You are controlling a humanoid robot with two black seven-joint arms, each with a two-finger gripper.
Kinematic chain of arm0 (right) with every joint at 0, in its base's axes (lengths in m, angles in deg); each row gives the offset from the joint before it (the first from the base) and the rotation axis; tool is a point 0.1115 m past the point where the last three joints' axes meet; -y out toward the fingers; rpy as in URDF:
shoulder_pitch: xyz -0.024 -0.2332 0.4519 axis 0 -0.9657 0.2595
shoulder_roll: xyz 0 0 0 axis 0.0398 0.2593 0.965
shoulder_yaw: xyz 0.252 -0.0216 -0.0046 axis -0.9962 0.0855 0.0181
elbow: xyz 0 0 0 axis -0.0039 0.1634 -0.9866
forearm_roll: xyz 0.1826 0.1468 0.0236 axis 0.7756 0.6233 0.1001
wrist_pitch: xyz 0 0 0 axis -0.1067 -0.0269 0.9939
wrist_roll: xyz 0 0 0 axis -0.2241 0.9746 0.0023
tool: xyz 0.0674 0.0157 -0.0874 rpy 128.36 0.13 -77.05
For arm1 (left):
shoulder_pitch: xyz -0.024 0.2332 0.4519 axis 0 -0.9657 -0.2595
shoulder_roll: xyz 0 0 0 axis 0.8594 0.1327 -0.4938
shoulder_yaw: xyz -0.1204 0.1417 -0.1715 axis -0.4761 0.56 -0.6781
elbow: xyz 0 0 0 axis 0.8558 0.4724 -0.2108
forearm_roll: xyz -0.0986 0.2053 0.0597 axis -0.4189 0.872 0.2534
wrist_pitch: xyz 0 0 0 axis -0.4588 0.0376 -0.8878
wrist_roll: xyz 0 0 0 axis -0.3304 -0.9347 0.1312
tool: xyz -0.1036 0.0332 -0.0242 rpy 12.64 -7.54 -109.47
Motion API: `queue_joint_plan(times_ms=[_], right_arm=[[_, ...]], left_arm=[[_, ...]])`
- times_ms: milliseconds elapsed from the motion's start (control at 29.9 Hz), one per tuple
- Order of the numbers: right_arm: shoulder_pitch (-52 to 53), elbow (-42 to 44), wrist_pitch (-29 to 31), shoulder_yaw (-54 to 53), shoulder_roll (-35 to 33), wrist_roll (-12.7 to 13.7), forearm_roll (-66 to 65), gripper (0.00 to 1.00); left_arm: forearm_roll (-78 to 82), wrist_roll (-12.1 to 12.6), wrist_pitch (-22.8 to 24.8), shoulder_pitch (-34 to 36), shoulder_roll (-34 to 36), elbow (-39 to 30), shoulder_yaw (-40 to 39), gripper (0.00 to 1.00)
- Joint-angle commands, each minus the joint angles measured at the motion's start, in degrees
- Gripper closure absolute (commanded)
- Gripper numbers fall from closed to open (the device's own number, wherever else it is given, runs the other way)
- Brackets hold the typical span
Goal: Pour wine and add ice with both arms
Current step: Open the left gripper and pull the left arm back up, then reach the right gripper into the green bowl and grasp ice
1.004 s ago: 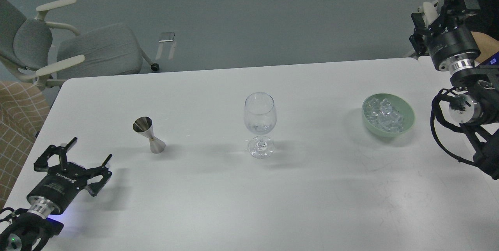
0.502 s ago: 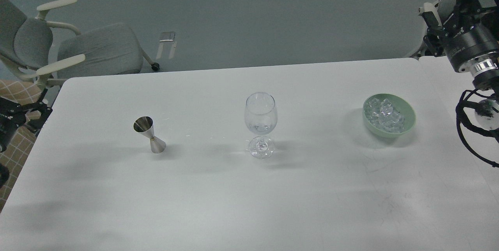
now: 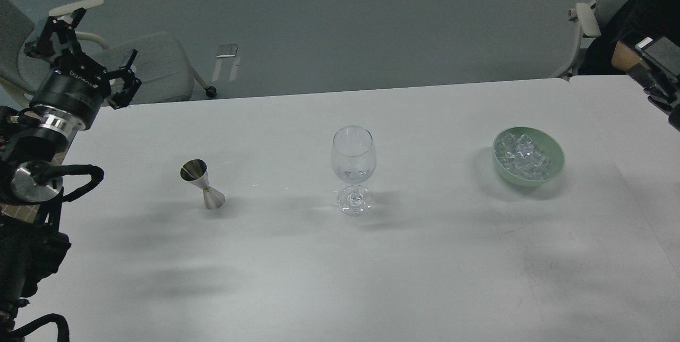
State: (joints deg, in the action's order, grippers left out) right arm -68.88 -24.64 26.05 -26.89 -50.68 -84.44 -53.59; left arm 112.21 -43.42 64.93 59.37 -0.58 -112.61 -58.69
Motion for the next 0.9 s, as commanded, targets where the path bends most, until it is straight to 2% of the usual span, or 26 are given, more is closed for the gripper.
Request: queue_joint_plan(times_ms=[0,167,301,368,535,870], right_arm=[[-2.6,-1.1,-5.5,0.1,-0.6,-0.1,-14.1,0.0],[-4.2,-1.1,-11.4,0.3,0.3,0.1,-30.1,0.0],[-5.0,0.1,-12.2,0.3,3.2,0.1,-37.6,0.0],[-4.6,3.8,-12.2,0.3,6.6,0.1,-42.7,0.0],[-4.2,8.2,-12.2,0.9,12.2,0.1,-45.4,0.0],[3.4,15.3,-12.8,8.3,17.0,0.6,-45.5,0.0]], left_arm=[[0.0,-0.2,-0.4,0.5,-2.6,-0.5,1.1,0.02],[0.0,0.4,-0.8,0.7,-5.2,-0.5,1.3,0.02],[0.0,0.4,-0.9,0.5,-5.3,-0.6,1.3,0.02],[0.0,0.5,-0.7,0.1,-5.3,-0.9,1.4,0.02],[0.0,0.6,-0.5,0.2,-4.8,-0.9,1.6,0.02],[0.0,0.6,-0.4,-0.1,-5.3,-1.3,1.6,0.02]])
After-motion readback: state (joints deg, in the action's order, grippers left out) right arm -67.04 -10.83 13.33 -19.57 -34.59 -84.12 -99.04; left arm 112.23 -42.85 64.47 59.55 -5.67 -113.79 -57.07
